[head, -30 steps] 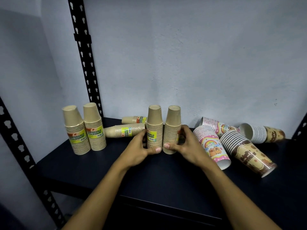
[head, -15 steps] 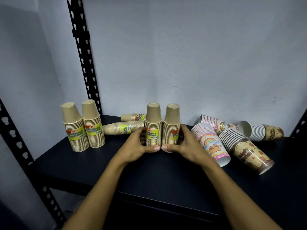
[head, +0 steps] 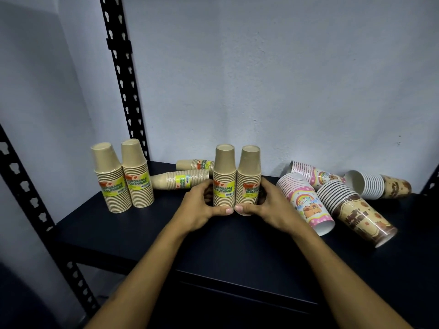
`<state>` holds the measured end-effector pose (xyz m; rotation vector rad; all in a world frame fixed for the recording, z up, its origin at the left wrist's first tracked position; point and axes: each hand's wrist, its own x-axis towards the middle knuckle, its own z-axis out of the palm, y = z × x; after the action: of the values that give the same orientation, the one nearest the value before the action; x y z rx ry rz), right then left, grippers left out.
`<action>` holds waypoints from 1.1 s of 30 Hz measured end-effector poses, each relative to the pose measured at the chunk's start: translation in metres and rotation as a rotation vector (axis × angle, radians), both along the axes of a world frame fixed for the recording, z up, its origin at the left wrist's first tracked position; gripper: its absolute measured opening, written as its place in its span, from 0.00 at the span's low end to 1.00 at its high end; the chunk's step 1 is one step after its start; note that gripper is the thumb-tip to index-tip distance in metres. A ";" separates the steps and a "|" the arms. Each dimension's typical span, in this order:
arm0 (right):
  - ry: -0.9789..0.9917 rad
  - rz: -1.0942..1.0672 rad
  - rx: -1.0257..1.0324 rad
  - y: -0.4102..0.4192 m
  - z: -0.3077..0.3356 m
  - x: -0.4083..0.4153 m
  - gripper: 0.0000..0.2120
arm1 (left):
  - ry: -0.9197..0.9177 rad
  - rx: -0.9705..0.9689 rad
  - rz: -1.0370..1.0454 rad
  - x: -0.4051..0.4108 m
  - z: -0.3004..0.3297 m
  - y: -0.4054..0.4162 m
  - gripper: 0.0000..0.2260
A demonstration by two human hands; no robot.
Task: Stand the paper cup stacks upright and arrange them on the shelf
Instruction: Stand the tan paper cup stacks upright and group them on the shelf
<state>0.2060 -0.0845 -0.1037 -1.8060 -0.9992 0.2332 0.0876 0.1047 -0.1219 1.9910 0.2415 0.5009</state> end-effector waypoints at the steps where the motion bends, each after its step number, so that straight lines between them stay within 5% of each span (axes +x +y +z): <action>1: 0.007 0.007 -0.010 -0.001 0.001 0.001 0.43 | -0.001 0.004 0.006 -0.001 0.000 -0.001 0.40; 15: -0.019 -0.070 0.063 0.005 -0.002 -0.007 0.38 | 0.008 0.034 0.069 -0.013 0.003 -0.007 0.40; 33: -0.022 0.243 0.019 0.100 0.002 -0.084 0.38 | 0.069 0.266 0.428 -0.147 0.010 0.031 0.35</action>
<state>0.1217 0.0158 -0.1016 -1.6716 -1.2327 0.3520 -0.0592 0.1360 -0.1119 2.2235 0.6834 0.7681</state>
